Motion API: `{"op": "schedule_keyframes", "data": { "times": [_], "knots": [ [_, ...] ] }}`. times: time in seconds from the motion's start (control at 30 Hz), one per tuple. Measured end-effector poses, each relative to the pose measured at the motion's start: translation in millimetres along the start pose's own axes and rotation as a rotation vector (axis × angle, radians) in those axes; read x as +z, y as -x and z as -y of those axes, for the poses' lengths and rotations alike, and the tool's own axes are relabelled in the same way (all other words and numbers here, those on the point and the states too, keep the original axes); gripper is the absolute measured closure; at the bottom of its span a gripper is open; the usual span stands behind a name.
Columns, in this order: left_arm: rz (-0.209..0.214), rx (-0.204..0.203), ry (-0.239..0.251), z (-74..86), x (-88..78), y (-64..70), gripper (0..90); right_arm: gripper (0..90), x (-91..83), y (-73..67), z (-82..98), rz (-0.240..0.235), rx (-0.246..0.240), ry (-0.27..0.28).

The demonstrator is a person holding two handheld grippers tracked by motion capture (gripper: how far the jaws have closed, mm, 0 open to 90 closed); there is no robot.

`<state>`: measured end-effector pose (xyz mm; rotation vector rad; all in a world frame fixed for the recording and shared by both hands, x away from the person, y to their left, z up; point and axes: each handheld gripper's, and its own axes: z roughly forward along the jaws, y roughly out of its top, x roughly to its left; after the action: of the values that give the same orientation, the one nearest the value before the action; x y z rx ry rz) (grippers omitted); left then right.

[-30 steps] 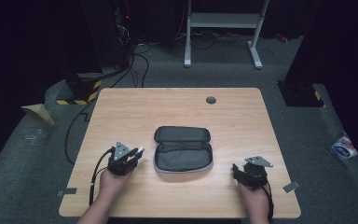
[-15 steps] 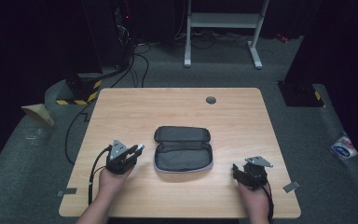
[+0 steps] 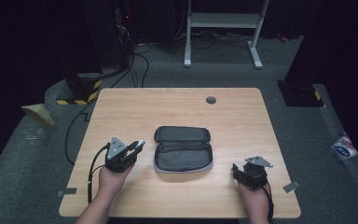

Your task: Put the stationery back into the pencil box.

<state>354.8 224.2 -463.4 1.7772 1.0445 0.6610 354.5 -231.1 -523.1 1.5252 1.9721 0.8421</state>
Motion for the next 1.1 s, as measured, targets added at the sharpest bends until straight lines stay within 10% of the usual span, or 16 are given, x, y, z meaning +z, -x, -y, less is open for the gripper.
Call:
{"op": "schedule_keyframes", "data": {
  "times": [1.1],
  "knots": [
    [0.113,0.04,0.023,-17.6,15.0,37.1,73.2,35.6,0.0,0.0,0.0,-0.002,0.0,0.0]
  ]
}}
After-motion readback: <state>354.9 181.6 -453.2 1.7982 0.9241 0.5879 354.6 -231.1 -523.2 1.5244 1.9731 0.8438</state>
